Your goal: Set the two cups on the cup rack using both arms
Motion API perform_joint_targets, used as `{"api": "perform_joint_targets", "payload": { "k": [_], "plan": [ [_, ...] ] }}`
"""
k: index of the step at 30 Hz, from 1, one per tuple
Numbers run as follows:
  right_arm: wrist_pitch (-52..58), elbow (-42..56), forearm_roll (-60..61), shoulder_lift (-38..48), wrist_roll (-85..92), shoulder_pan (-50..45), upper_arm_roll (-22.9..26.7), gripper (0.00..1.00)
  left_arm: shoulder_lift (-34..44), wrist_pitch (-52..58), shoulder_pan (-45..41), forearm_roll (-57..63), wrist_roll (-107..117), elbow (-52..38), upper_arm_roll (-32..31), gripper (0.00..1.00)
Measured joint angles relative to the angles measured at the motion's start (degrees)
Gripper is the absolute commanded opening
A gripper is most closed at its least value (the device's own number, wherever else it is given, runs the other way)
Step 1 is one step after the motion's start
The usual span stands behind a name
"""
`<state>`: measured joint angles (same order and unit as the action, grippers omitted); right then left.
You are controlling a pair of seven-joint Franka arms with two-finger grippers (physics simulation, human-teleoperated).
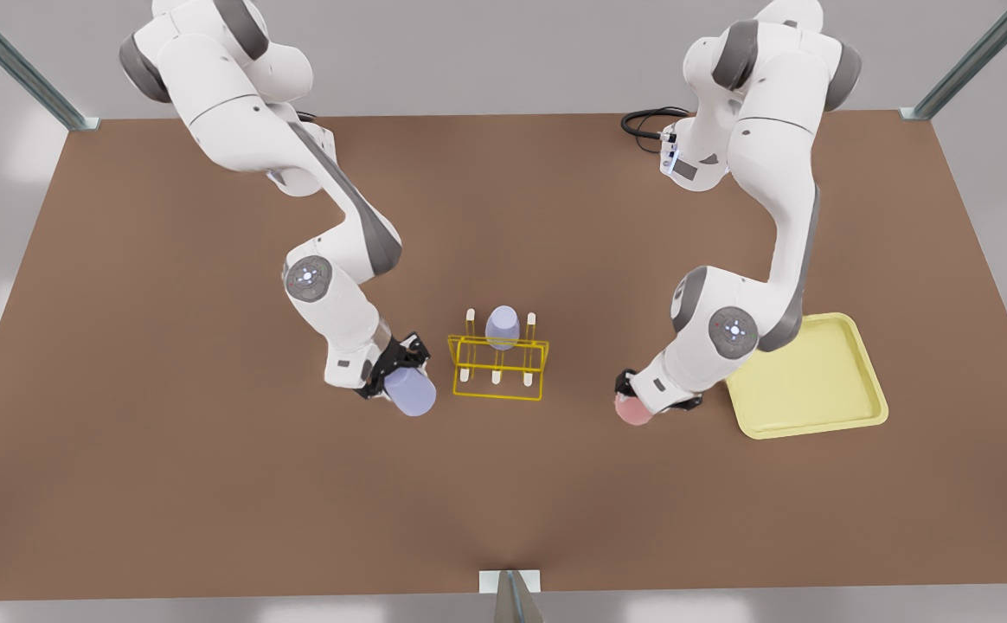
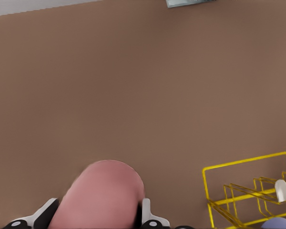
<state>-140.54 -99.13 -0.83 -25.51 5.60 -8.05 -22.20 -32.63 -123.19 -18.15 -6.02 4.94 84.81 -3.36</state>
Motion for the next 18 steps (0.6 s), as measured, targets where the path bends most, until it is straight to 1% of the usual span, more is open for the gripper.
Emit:
{"api": "perform_joint_targets", "payload": {
  "k": [3,5,10,13,18],
  "plan": [
    [0.8,0.9,0.0,-0.1,0.4,0.2,-3.7,0.73,-4.1,1.9,-2.6,0.0,6.8,-9.2,-0.8,0.81],
    [1.6,1.2,0.0,-0.2,0.7,0.1,-5.6,0.73,-5.8,3.2,-4.0,-0.1,11.1,-13.2,-1.2,0.81],
    [4.6,0.8,0.1,-0.4,1.5,0.2,-7.4,0.73,-7.6,7.0,-5.8,-0.8,20.2,-16.7,-5.7,0.82],
    [6.2,0.6,0.2,-1.0,2.1,0.5,-7.5,0.73,-9.8,8.3,-7.0,-0.9,24.9,-19.0,-6.2,0.82],
    [7.7,1.0,0.0,-3.0,2.8,0.4,-7.5,0.73,-10.9,10.1,-8.1,0.0,31.6,-19.2,-6.3,0.82]
  ]
}}
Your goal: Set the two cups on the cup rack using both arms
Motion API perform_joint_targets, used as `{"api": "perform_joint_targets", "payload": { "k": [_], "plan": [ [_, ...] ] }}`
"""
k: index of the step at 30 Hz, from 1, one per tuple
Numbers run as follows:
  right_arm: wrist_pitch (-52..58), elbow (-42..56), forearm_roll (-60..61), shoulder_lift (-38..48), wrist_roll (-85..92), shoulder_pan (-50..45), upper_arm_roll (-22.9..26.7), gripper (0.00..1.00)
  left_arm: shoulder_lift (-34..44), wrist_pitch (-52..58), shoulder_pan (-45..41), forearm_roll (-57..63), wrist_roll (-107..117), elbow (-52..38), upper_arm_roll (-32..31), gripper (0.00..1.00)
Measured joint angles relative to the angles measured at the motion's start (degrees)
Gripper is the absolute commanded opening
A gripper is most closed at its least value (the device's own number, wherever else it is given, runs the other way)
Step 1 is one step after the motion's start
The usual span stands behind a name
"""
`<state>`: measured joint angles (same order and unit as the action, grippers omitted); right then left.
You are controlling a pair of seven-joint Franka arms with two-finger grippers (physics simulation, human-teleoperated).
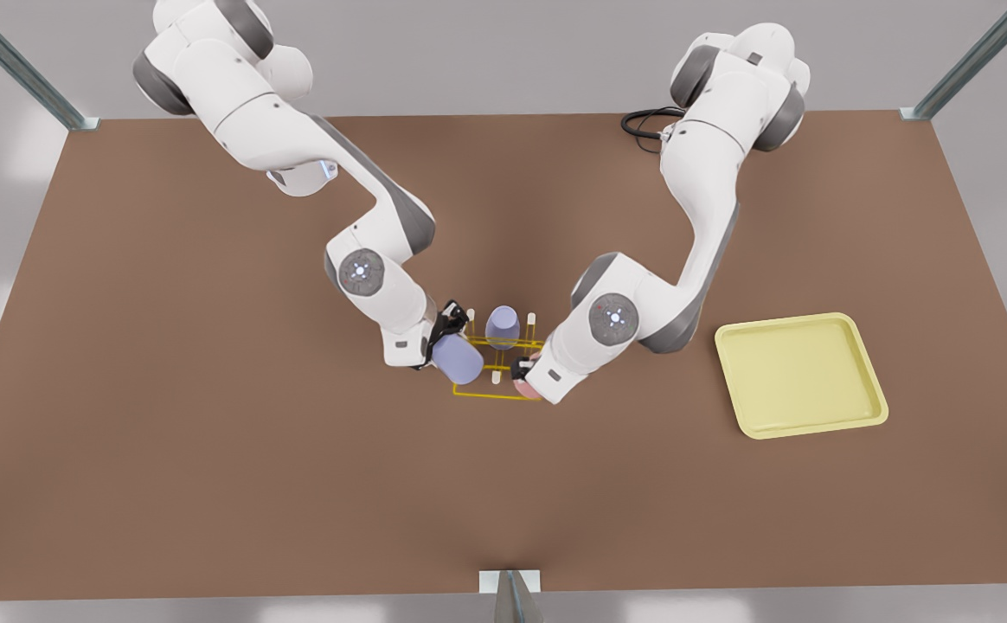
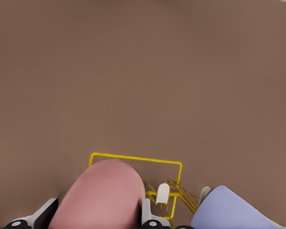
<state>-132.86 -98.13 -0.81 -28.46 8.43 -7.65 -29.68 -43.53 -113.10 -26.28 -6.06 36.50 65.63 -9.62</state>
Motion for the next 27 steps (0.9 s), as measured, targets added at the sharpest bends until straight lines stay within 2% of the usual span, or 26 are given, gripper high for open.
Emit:
{"api": "perform_joint_targets", "payload": {
  "k": [2,3,4,5,6,13,17,19,20,22,25,27],
  "plan": [
    [0.3,0.2,-0.1,-0.3,0.3,-0.1,0.0,0.73,-0.8,0.1,-0.5,0.4,2.2,-0.1,0.0,0.82],
    [0.5,0.5,-0.1,-0.5,0.4,-0.2,0.0,0.89,-1.2,-0.1,-0.6,0.5,3.2,-0.1,0.0,0.82],
    [0.6,0.9,-0.2,-0.8,0.4,-0.2,0.0,1.00,-1.4,-0.3,-0.7,0.6,4.2,-0.2,0.0,0.82],
    [0.7,1.2,-0.3,-1.0,0.4,-0.2,0.0,1.00,-1.6,-0.5,-0.7,0.7,5.1,-0.2,0.0,0.82],
    [0.8,1.4,-0.4,-1.1,0.4,-0.2,0.0,1.00,-1.8,-0.6,-0.7,0.7,6.0,-0.2,0.1,1.00],
    [1.2,2.1,-0.6,-1.2,0.6,0.0,0.0,1.00,-0.4,-0.1,0.8,0.9,10.6,-0.3,0.2,1.00],
    [4.6,9.1,-0.6,-1.1,0.6,0.4,1.0,1.00,12.1,12.5,19.0,4.4,7.2,-0.4,0.3,1.00],
    [9.3,13.7,-0.8,-1.0,0.6,1.1,7.1,1.00,16.5,19.1,21.8,8.2,3.0,1.2,0.2,1.00],
    [11.6,14.9,-1.8,-1.0,0.6,1.3,11.2,1.00,22.2,20.6,22.2,10.3,0.7,7.3,0.2,1.00],
    [15.1,15.8,-5.1,-1.1,0.5,1.6,18.9,1.00,28.1,22.4,21.0,13.1,-3.5,13.3,0.2,1.00],
    [19.3,16.4,-8.3,2.7,0.5,3.2,24.1,1.00,34.6,22.8,19.4,13.9,-9.0,21.3,2.7,1.00],
    [23.3,17.9,-9.0,6.3,0.5,5.0,25.1,1.00,34.5,22.6,20.2,12.6,-12.2,22.5,4.7,1.00]
  ]
}}
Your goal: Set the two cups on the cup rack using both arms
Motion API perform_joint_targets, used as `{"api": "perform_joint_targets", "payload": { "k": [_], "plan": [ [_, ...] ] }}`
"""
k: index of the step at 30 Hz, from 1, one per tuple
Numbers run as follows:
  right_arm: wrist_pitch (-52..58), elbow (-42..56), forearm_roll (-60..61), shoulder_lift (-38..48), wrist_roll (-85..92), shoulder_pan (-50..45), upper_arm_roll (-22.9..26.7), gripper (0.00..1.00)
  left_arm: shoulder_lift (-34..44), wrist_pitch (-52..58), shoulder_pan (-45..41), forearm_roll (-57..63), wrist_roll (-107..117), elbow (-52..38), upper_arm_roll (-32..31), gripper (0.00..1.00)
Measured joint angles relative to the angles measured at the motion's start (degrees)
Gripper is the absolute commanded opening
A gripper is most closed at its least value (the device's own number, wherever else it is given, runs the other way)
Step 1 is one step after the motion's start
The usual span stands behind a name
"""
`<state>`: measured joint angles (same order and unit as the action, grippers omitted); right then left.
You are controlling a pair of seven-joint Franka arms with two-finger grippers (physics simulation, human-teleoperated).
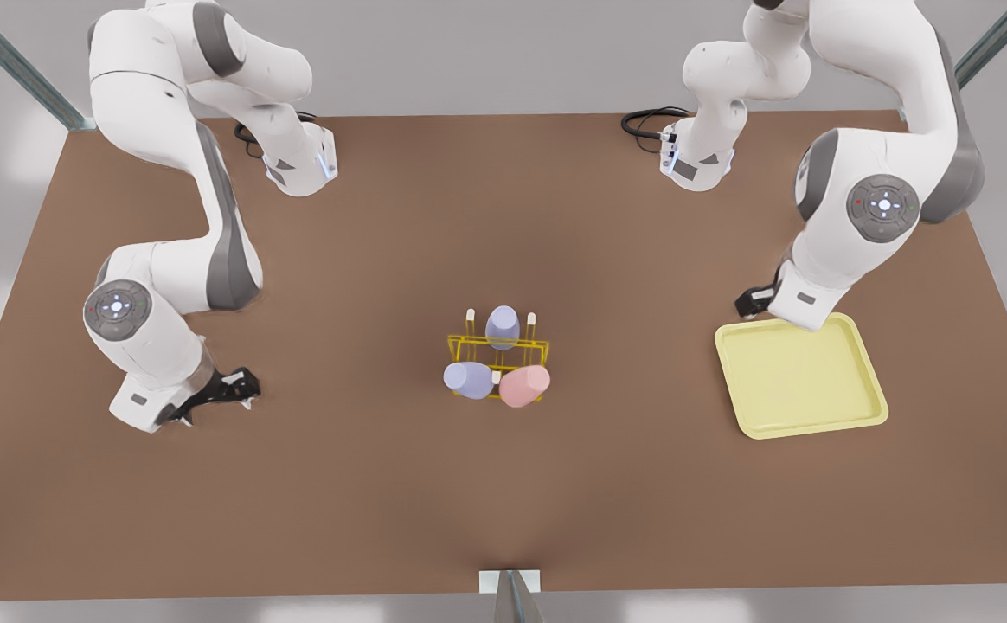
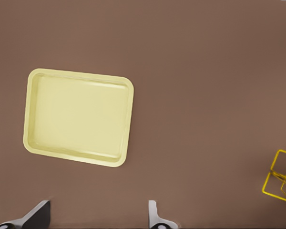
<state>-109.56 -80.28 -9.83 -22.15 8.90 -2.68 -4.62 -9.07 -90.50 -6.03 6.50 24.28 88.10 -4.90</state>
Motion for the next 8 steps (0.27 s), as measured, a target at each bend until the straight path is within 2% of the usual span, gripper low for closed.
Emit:
{"api": "perform_joint_targets", "payload": {
  "k": [3,8],
  "plan": [
    [7.8,3.7,1.7,3.1,-0.1,1.9,0.7,1.00,-2.7,2.3,0.5,-1.0,-4.2,-3.8,0.6,1.00],
    [17.4,3.1,4.7,8.6,-0.2,4.6,0.9,1.00,-3.3,4.8,0.2,-1.7,-9.7,-4.6,0.7,1.00]
  ]
}}
